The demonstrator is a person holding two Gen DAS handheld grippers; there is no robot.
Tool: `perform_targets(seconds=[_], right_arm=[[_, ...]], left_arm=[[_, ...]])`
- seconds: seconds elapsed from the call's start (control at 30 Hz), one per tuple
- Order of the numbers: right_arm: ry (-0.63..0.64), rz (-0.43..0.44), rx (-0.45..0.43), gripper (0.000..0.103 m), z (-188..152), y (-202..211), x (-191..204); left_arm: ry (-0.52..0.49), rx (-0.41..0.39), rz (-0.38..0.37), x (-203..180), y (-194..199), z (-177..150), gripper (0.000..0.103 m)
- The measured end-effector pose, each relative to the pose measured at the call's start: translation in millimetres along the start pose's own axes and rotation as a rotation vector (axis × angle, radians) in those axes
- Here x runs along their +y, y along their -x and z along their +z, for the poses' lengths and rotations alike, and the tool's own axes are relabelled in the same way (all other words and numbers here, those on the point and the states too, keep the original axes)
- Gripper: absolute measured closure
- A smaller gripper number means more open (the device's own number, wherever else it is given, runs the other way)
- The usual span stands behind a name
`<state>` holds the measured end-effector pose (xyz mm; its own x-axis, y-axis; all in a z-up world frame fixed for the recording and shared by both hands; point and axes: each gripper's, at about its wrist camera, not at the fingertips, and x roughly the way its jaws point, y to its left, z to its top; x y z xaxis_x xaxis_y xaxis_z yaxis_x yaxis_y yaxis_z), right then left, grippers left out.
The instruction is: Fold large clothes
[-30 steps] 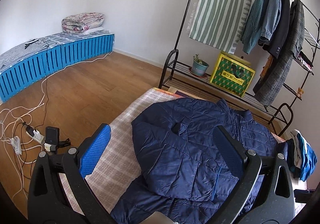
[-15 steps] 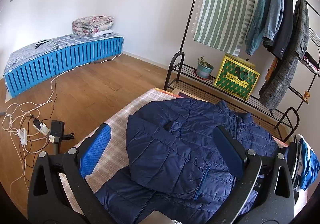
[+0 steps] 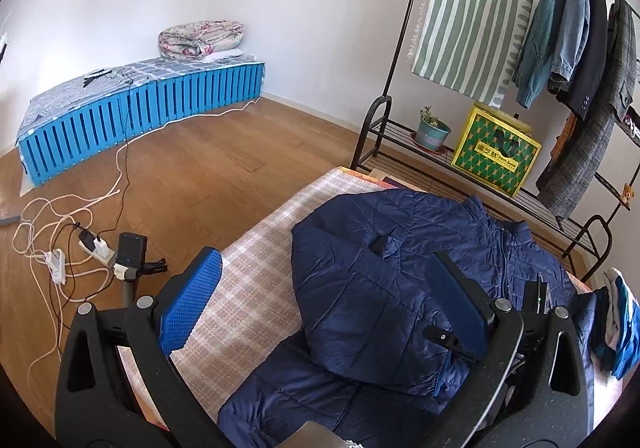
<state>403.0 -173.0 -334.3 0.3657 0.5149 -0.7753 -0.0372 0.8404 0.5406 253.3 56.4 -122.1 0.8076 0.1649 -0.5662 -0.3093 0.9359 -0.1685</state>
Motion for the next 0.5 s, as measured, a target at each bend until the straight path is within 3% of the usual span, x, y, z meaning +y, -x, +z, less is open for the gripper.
perform_targets(seconds=[0.07,0.1,0.13,0.23,0.37,0.5], right_arm=[[-0.044,0.039,-0.013,0.027,2.3,-1.8,-6.9],[-0.056,0.054,-0.022,0.035,2.7,-1.2,-11.1],[-0.063,0.061,-0.029,0.053,2.7,-0.9,-13.7],[-0.072,0.072,-0.004,0.086,2.3,-3.5,-17.1],[-0.014,0.044,-0.035,0.094,0.4,9.0,-10.3],[0.043,0.020,-0.070,0.096,4.6,30.2,-4.8]], left_arm=[[-0.058,-0.005,0.025,-7.2,-2.8,-4.0,0.000],[-0.080,0.001,0.033,-9.3,-5.4,-6.5,0.000],[-0.095,0.007,0.040,-10.5,-7.9,-8.7,0.000],[-0.106,0.013,0.034,-12.5,-10.7,-12.2,0.000],[-0.150,0.005,0.026,-24.2,-15.1,-16.2,0.000],[-0.177,0.071,0.000,-31.9,-32.0,-25.8,0.000]])
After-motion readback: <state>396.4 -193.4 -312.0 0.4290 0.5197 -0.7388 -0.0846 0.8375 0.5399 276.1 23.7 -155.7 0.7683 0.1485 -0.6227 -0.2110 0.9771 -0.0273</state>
